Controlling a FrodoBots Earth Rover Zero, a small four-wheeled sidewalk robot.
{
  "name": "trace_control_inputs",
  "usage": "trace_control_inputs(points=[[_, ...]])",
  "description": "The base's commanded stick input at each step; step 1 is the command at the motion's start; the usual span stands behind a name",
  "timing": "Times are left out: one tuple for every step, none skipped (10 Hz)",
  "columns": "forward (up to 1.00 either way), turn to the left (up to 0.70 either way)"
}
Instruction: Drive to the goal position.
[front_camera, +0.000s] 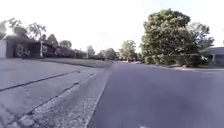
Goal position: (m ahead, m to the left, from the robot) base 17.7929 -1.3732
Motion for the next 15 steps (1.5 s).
trace_control_inputs(points=[[1.00, 0.00], [1.00, 0.00], [1.00, 0.00], [1.00, 0.00], [1.00, 0.00], [1.00, 0.00], [1.00, 0.00], [1.00, 0.00], [1.00, 0.00], [1.00, 0.00], [1.00, 0.00], [1.00, 0.00], [1.00, 0.00], [1.00, 0.00], [1.00, 0.00]])
